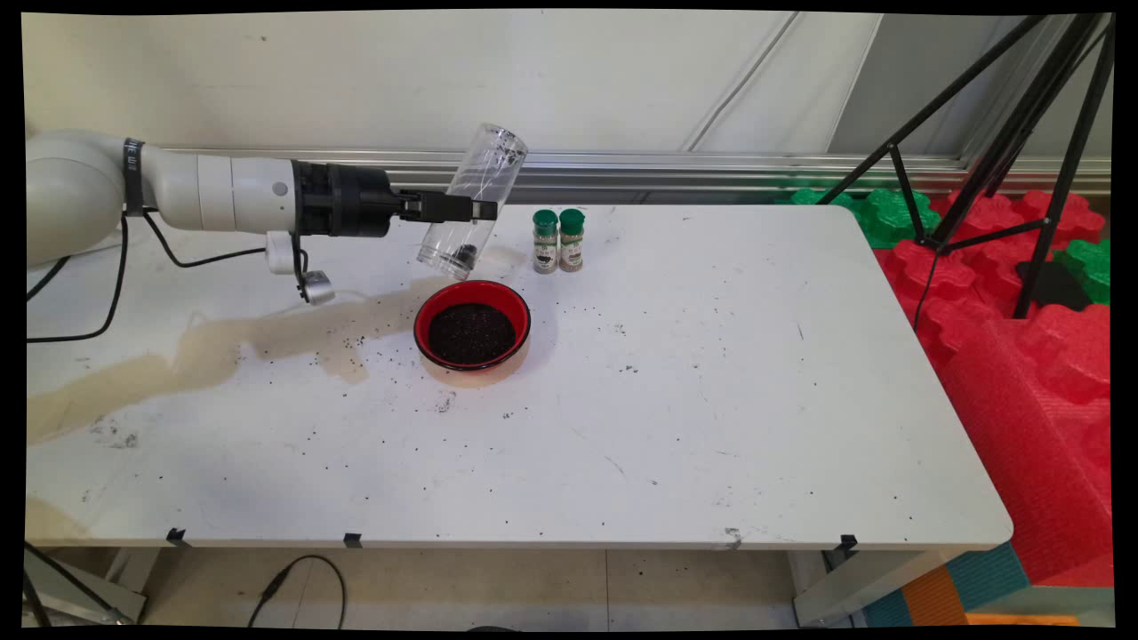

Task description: Pour the black seasoning powder in the red bowl

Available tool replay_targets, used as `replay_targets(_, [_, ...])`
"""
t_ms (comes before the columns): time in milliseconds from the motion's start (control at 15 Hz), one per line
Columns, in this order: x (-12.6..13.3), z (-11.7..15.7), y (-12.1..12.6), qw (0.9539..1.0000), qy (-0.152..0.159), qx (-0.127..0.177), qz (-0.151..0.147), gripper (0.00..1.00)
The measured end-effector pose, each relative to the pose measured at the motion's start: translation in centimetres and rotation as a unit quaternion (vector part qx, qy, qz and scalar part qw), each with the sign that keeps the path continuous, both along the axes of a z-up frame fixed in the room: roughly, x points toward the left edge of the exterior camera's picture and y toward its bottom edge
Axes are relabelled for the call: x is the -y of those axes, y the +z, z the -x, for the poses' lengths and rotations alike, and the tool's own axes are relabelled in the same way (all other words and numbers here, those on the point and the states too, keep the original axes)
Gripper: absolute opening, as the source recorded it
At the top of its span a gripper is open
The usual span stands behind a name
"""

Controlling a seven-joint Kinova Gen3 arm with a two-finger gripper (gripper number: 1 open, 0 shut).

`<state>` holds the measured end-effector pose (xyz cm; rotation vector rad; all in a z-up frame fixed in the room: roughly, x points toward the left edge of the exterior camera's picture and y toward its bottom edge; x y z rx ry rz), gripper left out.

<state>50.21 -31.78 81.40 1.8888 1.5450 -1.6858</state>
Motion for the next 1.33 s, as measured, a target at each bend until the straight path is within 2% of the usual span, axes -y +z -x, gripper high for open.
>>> replay_targets(333, [0.0, -0.2, 0.1, 0.9989, 0.019, -0.027, -0.033, 0.00])
replay_targets(533, [-0.1, -0.3, 0.3, 0.9960, 0.037, -0.053, -0.062, 0.00])
replay_targets(800, [-0.2, -0.4, 0.5, 0.9922, 0.053, -0.075, -0.085, 0.00])
replay_targets(1133, [-0.1, -0.6, 0.8, 0.9819, 0.089, -0.113, -0.123, 0.00])
replay_targets(1333, [-0.1, -0.7, 1.1, 0.9716, 0.115, -0.143, -0.150, 0.00])
